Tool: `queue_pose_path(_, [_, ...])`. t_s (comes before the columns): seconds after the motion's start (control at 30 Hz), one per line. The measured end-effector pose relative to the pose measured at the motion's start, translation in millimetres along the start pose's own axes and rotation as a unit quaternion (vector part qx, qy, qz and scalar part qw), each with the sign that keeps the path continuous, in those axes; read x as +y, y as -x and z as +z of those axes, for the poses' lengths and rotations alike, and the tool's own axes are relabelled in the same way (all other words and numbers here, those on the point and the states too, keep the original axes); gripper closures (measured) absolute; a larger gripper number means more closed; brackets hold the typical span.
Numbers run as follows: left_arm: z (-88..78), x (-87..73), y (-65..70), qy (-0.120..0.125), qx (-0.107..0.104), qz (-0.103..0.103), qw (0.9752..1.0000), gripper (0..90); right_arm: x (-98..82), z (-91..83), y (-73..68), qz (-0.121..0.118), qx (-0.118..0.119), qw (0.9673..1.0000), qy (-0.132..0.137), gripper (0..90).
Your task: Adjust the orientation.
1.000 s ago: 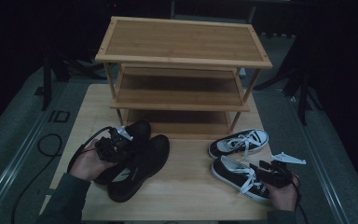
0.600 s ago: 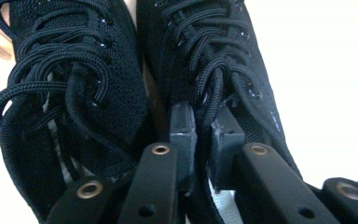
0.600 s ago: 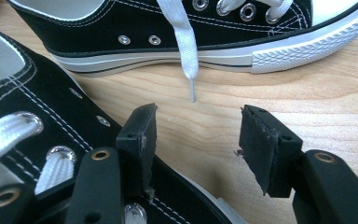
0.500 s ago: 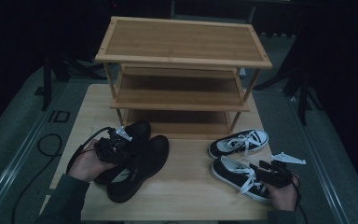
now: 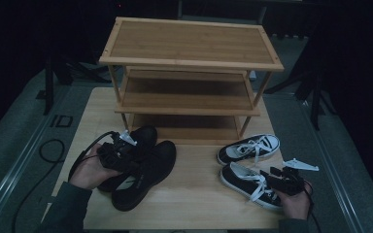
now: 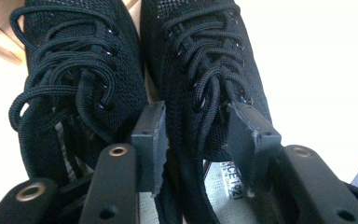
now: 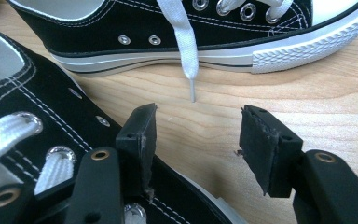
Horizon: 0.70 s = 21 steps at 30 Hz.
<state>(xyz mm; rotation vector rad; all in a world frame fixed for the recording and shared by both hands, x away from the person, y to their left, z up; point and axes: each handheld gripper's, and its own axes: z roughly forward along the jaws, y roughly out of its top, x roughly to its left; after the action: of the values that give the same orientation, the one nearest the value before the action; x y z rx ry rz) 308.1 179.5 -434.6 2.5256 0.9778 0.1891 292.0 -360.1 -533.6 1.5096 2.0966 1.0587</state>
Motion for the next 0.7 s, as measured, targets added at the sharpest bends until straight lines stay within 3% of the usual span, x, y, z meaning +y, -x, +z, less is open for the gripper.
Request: queue_pose_path(0.7, [-16.8,-5.8,-1.5,0.021,0.006,-0.009,0.9997,45.4,0.0,0.1,0.2,0.001,0.001,1.0000,0.000,45.5])
